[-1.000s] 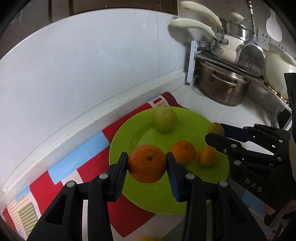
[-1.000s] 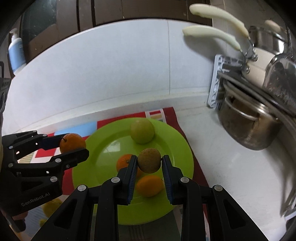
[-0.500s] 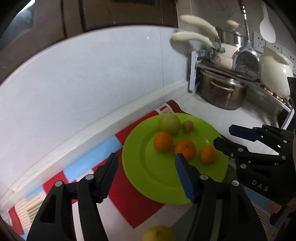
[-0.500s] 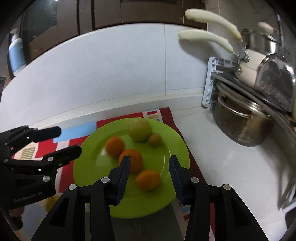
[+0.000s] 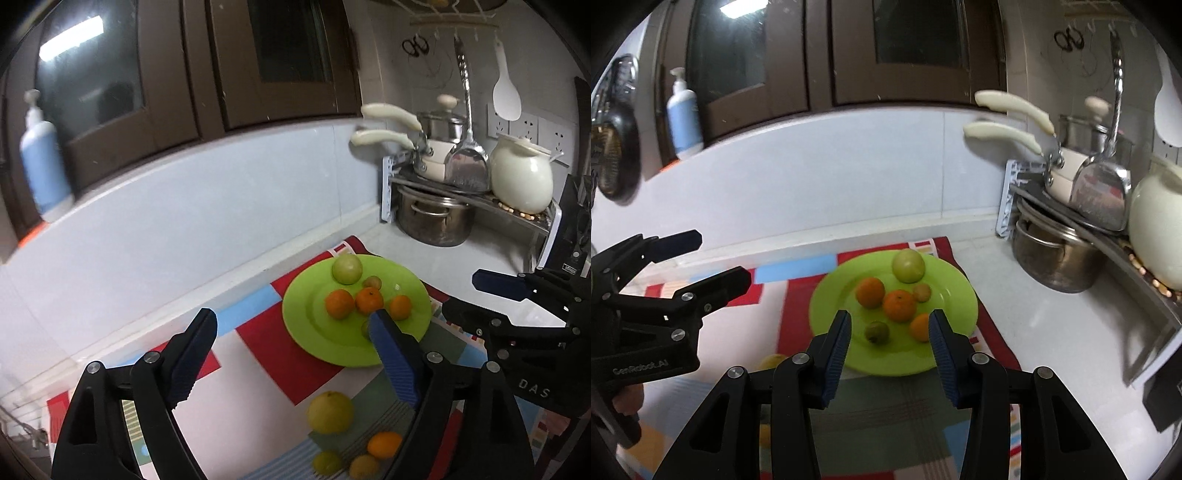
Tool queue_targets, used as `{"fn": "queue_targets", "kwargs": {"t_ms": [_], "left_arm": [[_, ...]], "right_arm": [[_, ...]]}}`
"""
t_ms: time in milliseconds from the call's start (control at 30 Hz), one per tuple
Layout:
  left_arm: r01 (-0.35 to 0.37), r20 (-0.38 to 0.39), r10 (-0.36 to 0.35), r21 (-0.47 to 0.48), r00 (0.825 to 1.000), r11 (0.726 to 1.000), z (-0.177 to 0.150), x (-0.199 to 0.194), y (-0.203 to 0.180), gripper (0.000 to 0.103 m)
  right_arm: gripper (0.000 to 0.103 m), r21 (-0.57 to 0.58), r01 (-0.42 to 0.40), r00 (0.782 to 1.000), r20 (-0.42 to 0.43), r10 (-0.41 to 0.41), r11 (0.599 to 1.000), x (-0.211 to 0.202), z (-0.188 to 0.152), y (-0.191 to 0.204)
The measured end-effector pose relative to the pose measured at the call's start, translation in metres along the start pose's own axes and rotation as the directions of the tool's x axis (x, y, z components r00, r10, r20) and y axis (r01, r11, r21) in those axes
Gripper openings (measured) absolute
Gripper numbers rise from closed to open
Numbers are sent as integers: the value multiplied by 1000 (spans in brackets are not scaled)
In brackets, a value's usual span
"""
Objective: Organize fruits
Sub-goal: 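Move both tools back toward the loose fruits on the cloth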
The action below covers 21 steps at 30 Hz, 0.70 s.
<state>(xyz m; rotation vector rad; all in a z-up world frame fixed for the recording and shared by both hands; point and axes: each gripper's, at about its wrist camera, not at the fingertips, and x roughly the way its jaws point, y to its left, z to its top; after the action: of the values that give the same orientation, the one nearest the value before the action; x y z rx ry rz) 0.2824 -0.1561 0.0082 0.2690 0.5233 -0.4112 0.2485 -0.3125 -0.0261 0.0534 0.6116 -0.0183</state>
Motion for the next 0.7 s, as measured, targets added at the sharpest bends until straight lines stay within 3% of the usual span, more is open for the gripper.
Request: {"fn": "queue_targets", "kwargs": {"t_ms": [333, 700], "left_arm": [[13, 25, -14, 26, 1000, 1000, -22, -40, 13, 87], [101, 2, -102, 90, 995, 991, -54, -52, 27, 86]], "right_arm": [[49, -29, -1, 999, 32, 2, 1000, -41, -15, 33], [49, 31, 1, 1000, 7, -1, 1000, -54, -42, 63]]}}
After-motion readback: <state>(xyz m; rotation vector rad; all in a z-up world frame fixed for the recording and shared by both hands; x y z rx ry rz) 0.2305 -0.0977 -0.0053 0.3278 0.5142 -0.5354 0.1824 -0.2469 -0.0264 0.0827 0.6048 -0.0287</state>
